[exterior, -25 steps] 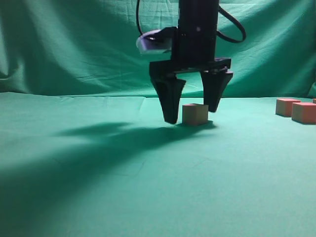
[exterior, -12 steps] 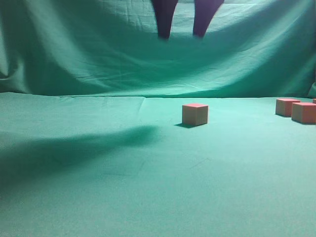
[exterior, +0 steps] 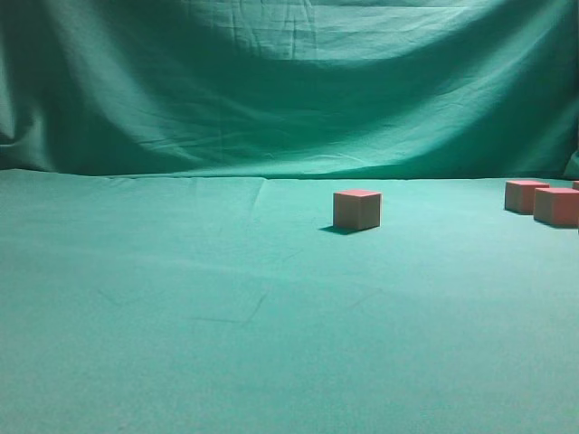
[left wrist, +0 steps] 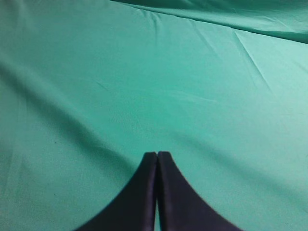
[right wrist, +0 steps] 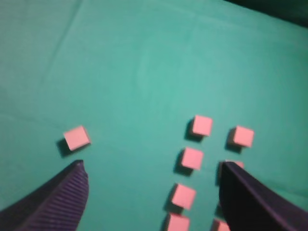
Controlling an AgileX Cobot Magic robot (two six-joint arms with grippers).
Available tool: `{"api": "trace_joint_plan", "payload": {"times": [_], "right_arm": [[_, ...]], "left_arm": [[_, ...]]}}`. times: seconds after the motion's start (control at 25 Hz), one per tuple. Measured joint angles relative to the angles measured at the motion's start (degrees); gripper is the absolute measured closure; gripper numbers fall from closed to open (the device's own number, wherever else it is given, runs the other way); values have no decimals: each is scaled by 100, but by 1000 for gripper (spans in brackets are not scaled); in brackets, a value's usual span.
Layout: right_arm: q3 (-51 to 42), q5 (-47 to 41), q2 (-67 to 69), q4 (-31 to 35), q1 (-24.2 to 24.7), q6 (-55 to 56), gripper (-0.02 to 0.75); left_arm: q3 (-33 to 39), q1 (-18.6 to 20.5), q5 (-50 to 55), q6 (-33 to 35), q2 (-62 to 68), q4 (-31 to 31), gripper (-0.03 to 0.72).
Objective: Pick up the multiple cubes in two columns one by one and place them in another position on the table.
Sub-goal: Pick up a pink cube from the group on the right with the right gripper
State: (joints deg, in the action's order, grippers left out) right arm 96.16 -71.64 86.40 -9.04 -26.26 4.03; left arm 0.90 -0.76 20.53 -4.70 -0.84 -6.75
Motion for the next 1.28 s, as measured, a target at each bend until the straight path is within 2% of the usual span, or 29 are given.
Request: {"api": "trace_joint_plan", "payload": {"times": [0.36,0.64,0.96,1.28], "right_arm": [[-3033,0,-1609,-48,1485,118,183],[-4722,1081,-1613,-48,1966,271,183],[-4900,1848,-589,77,2208,271,183],[-4900,2361,367,137,2209,271,183]], "left_arm": [[0,0,0,0,0,0,688],[0,0,0,0,0,0,688],[0,0,0,0,0,0,688],[0,0,0,0,0,0,688]]}}
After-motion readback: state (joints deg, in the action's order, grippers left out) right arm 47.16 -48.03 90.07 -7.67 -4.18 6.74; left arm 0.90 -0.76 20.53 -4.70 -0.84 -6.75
